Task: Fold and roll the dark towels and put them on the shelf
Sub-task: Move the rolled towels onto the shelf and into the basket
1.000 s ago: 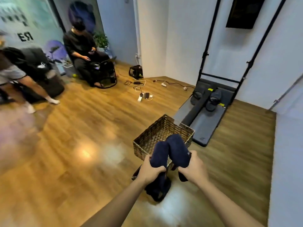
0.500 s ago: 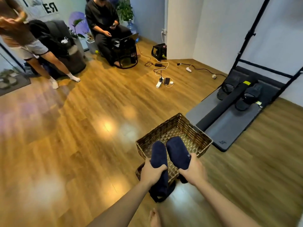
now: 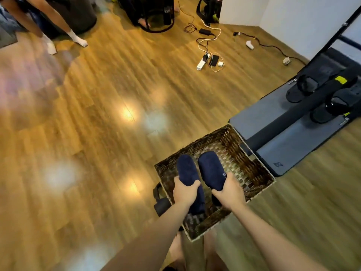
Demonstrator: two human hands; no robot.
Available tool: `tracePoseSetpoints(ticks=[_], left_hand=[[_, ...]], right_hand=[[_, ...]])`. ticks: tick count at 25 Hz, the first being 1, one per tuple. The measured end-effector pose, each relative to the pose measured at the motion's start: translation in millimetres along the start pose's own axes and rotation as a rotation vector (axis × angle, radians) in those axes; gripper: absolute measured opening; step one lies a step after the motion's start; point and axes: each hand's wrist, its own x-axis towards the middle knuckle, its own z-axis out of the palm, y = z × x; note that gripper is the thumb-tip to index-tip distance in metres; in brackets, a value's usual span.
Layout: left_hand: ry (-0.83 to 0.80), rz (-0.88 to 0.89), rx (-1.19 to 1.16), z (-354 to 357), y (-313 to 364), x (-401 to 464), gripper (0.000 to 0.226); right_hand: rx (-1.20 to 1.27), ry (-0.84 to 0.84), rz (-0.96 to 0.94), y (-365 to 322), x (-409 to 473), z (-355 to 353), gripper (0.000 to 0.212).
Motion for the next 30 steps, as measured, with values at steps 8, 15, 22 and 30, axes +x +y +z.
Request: tracePoseSetpoints(ticks=[8,15,22,30], left_hand=[[0.234,-0.261,-0.008,57,-44,116,0.079],[0.298,-0.292,0.108,79,-87,183,0.078],[0.396,-0.227,0.462,82,-87,182,0.083],[0.365,-0.271,0.588,70,-88,184,0.068]], right_hand=[[-0.172,-0.208,-0.028,41,127,93,0.063],[-0.152,-0.282,-0.172,46,173,170,0.059],[-0.287,-0.313,-0.187,60,169,174,0.080],[-0.232,-0.333,-0.287,40,165,189,0.069]])
